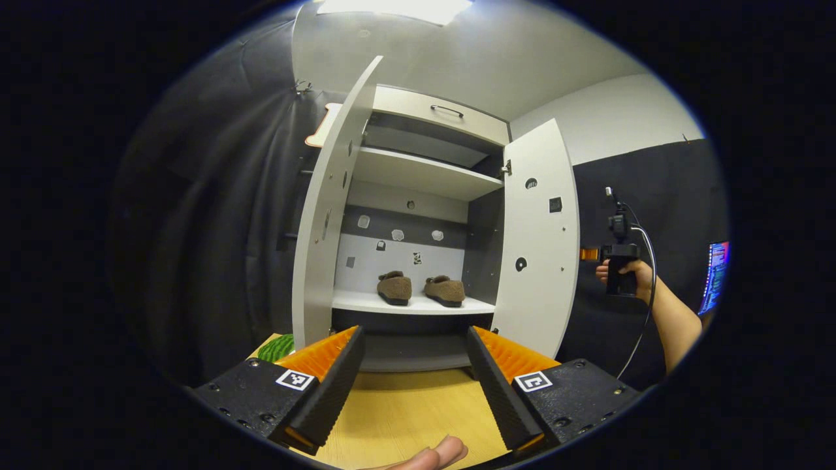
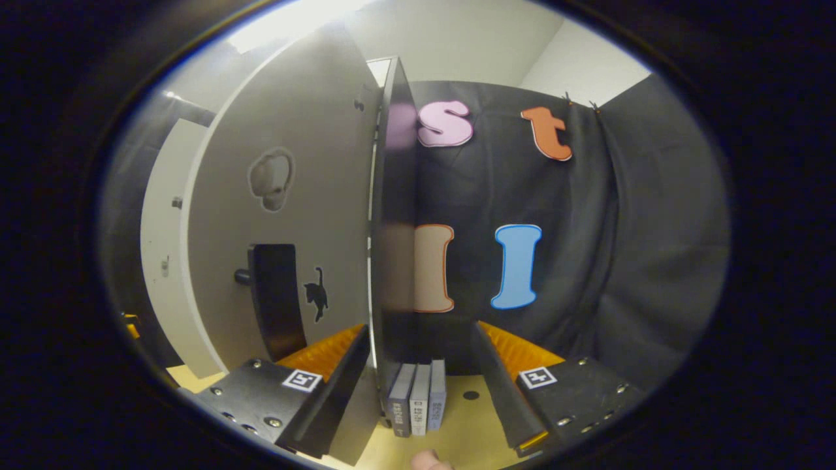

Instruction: Grab one shoe with the right hand and put it into the shoe cabinet, grab the other shoe with the left hand and put it into the shoe cabinet; then close the right door with the right hand and the left door with the left hand.

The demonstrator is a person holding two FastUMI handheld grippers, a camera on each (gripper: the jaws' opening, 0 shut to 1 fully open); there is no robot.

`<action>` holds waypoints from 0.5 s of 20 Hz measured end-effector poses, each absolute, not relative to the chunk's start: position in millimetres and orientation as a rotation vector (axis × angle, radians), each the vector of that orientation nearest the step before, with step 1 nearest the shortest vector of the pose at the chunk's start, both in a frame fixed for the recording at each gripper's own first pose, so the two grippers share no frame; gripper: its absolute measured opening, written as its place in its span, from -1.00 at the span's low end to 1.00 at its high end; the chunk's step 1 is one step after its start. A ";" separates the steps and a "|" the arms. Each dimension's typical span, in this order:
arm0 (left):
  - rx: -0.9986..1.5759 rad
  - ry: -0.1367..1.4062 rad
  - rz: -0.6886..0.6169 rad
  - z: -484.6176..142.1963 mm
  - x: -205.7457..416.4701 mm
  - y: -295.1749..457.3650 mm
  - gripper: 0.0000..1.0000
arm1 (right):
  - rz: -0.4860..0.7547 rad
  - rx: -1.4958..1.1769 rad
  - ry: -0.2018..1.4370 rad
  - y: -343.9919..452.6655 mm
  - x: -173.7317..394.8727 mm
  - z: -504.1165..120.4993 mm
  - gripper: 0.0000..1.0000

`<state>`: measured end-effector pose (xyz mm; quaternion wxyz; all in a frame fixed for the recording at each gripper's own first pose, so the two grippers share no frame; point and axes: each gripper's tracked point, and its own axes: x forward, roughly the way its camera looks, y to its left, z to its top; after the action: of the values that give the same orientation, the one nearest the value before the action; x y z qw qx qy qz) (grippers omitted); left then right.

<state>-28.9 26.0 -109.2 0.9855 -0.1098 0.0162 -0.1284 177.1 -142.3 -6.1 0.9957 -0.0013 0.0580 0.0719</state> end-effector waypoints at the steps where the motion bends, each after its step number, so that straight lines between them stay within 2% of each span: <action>1: -0.226 0.036 -0.258 -110.4 -29.0 27.0 0.83 | 0.148 0.021 0.137 -138.7 175.2 -10.2 0.84; 3: -0.229 0.041 -0.254 -111.9 -30.3 29.2 0.83 | 0.144 0.015 0.131 -136.1 174.6 -8.0 0.89; 8: -0.218 0.045 -0.251 -113.5 -35.0 25.3 0.91 | 0.170 -0.008 0.123 -108.8 170.6 -7.7 0.83; 9: -0.216 0.049 -0.252 -113.1 -35.1 23.8 0.92 | 0.179 -0.012 0.124 -101.9 168.7 -8.4 0.88; 10: -0.214 0.051 -0.254 -114.2 -34.6 22.5 0.91 | 0.184 -0.022 0.120 -96.6 168.1 -8.0 0.83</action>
<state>-34.6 22.5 -114.2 0.9859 -0.1065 0.0252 -0.1262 168.1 -96.6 -8.0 0.9939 -0.0110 0.0597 0.0916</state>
